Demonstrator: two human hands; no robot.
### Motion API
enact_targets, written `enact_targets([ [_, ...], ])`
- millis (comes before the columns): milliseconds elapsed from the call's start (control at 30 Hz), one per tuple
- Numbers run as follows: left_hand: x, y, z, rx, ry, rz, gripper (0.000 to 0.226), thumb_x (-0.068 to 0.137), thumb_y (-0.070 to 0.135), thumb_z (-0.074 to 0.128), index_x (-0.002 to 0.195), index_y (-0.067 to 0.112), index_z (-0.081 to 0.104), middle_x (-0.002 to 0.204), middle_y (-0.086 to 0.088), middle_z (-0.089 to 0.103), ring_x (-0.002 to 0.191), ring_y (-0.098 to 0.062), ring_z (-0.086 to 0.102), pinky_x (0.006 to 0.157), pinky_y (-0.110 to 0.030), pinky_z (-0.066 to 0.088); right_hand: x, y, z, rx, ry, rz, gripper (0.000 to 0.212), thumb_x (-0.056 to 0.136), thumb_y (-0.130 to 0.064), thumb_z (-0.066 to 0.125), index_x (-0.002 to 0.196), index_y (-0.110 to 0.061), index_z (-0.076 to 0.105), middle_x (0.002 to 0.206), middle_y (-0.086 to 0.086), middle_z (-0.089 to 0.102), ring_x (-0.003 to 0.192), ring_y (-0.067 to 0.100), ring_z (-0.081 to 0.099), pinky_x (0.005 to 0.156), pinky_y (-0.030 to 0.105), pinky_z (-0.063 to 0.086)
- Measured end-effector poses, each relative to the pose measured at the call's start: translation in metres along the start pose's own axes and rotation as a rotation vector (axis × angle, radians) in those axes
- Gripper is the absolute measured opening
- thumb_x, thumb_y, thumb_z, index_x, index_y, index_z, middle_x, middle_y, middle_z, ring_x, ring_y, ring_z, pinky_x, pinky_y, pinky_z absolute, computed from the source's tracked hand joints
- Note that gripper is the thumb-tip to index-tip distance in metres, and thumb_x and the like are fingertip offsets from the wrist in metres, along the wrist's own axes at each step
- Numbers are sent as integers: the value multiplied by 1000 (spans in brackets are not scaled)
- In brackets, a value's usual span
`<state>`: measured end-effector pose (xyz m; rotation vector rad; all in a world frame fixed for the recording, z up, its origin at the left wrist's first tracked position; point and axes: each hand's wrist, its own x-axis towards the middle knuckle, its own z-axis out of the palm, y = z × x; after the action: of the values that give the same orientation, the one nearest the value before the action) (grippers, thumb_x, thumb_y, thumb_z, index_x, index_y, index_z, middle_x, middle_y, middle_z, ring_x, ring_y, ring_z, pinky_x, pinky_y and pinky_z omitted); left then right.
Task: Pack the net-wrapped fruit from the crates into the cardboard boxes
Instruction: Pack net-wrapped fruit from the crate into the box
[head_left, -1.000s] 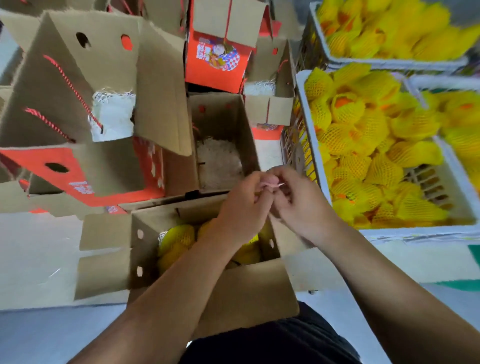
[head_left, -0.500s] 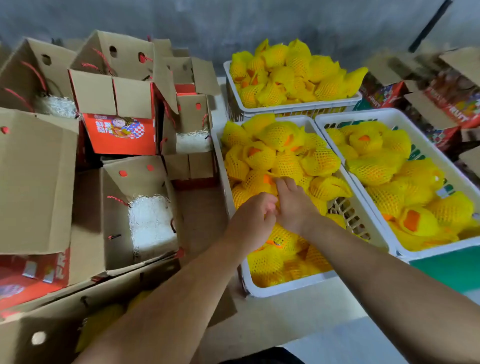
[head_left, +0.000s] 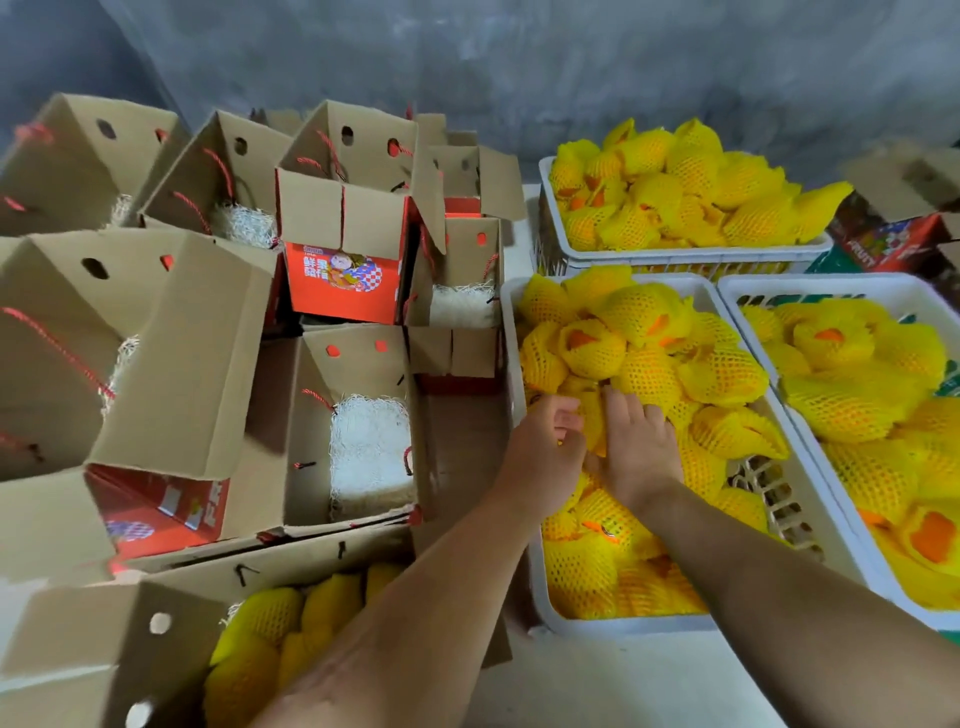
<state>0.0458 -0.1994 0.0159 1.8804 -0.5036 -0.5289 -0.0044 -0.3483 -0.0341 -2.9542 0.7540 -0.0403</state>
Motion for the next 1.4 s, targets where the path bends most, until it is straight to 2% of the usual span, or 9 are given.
enact_targets([
  [167,1,6,2,-189,-2,-94,53,102,19,59,152,16,40,147,-1,49,124,-6,52,92,-14,43,-6,-9,-15,573,44,201,68,75,-44,82,130,-17,50,122,9,53,106,27,57,85,39,51],
  [333,-5,22,-11,-523,-25,-174,57,103,42,59,155,29,40,139,13,50,103,17,51,78,-6,46,-31,-30,-33,1208,163,248,62,73,-26,91,118,-26,49,107,2,57,86,8,61,64,22,50],
  [433,-17,25,-26,-559,63,-131,36,102,30,63,137,38,60,137,6,62,118,-6,63,101,-31,54,-43,-54,-44,1372,58,200,60,75,-24,89,120,-21,50,111,12,56,91,12,60,70,28,55],
  [600,-50,26,-75,-673,231,-64,26,100,21,67,121,35,69,124,-4,71,116,-24,68,98,-43,57,-61,-105,-72,1781,-167,213,50,83,-38,74,117,-9,52,85,-11,68,81,13,70,61,27,55],
  [700,-77,15,-107,-718,289,-77,25,100,19,64,118,35,72,126,-8,70,119,-31,66,101,-53,55,-75,-139,-78,1793,-395,163,57,84,-40,77,131,-15,56,118,7,72,107,26,72,80,42,60],
  [900,-135,-30,-162,-654,345,-95,28,92,35,67,119,43,72,123,7,67,116,-19,66,99,-48,57,-114,-204,-68,1759,-699,47,20,93,-35,68,109,-27,76,119,11,73,113,24,70,88,36,59],
  [1100,-175,-84,-198,-511,347,-95,31,90,46,64,121,46,70,131,11,67,125,-9,61,102,-30,52,-141,-252,-48,1522,-763,162,49,77,-40,82,120,-22,65,112,10,74,102,24,73,83,39,60],
  [1200,-190,-118,-209,-190,253,-198,40,91,59,52,128,47,63,129,23,64,121,4,58,104,-25,47,-149,-257,-33,1001,-625,110,47,82,-41,77,123,-27,59,114,3,70,98,21,69,84,42,59],
  [1400,-204,-163,-224,384,-198,-510,38,104,41,47,140,30,57,143,-2,58,128,-23,55,111,-45,44,-153,-283,-14,63,-828,-145,80,78,-53,69,149,-26,44,136,8,60,118,29,61,93,30,51],
])
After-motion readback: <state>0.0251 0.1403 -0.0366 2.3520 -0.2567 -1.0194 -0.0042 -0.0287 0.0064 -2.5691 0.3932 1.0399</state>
